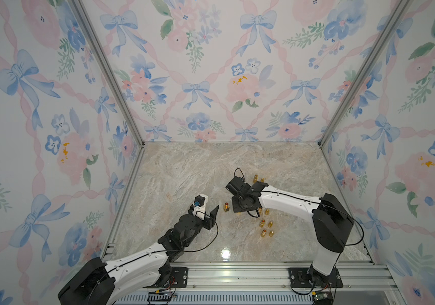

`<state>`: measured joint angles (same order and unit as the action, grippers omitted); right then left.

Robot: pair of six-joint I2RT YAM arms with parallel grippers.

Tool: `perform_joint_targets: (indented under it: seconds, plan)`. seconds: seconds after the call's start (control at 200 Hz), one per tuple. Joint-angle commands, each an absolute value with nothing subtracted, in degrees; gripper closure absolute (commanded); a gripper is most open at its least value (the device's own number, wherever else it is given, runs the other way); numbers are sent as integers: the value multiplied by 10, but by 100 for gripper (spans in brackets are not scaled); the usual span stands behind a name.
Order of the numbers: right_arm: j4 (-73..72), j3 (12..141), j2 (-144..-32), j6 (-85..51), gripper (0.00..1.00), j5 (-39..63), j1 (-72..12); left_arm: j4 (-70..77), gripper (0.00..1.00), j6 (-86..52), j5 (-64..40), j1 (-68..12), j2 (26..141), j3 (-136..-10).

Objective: Open the lipstick cap
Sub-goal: Place the lipstick at the center of the board, then pick up the cover from the center of the board.

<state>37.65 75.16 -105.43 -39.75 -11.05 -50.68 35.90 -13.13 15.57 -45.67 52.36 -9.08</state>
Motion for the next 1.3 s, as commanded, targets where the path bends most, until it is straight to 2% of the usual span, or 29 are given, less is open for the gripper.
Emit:
perform_joint_targets:
  seconds: [0.0, 0.45, 0.67, 0.93, 1.095, 1.295]
  plan:
    - [342, 743, -1081, -411, 49, -86, -503, 355, 34, -130, 147, -451, 528, -111]
    - [326, 744, -1129, -391, 65, -114, -502, 355, 33, -146, 141, -450, 542, -120]
    - [335, 744, -1127, -375, 76, -141, -507, 351, 34, -155, 139, -448, 536, -119]
    - [334, 722, -1072, -330, 76, -135, -506, 299, 33, -187, 135, -445, 522, -141]
    - [300, 658, -969, -261, 76, -121, -502, 212, 33, -236, 58, -425, 508, -204]
    - [246, 586, -841, -161, 77, -82, -485, 160, 33, -313, -104, -402, 551, -300]
